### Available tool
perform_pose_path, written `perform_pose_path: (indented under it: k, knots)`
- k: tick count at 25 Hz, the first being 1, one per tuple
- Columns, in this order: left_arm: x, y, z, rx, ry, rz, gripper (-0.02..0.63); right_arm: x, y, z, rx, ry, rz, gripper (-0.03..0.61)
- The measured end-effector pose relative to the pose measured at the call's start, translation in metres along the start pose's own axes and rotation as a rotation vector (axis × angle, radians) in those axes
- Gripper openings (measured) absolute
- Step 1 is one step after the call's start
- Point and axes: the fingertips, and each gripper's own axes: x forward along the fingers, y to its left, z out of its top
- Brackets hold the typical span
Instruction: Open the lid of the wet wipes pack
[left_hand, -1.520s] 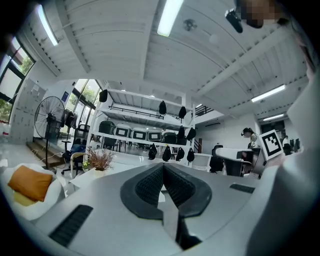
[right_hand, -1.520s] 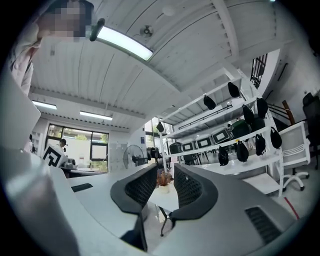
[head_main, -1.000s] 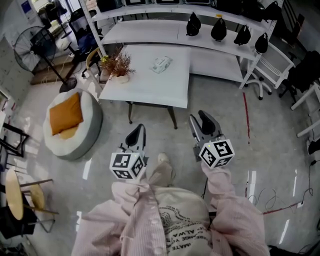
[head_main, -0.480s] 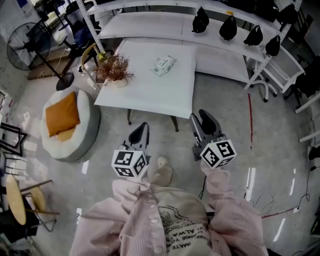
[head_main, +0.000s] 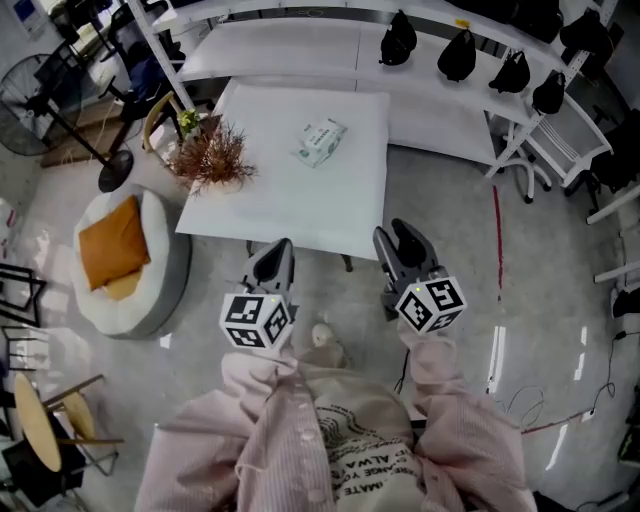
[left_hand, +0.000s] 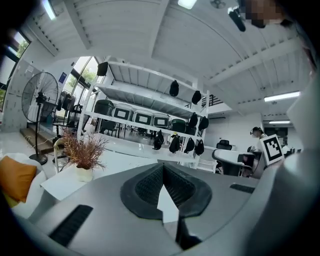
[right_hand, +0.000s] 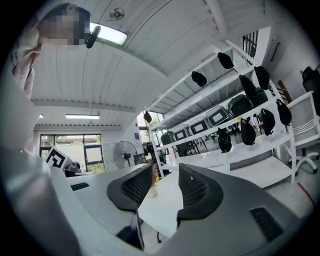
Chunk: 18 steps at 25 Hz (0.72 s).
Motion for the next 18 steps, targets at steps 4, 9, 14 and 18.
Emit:
perform_pose_path:
  k: [4, 9, 14, 18]
  knots:
    - [0.024, 0.011, 0.006, -0.005, -0.003, -0.009, -0.002, 0.02, -0.014, 0.001, -0.007, 0.007, -0.006, 0.133]
    - [0.038, 0.025, 0.01, -0.013, -0.006, -0.008, -0.002, 0.043, -0.02, 0.0, -0.016, 0.01, -0.004, 0.132]
    - [0.05, 0.033, 0.01, -0.023, -0.002, -0.007, -0.002, 0.056, -0.021, -0.003, -0.024, 0.018, 0.006, 0.132]
    - [0.06, 0.029, 0.005, -0.029, 0.011, -0.021, -0.002, 0.059, -0.031, -0.004, -0.037, 0.028, -0.007, 0.132]
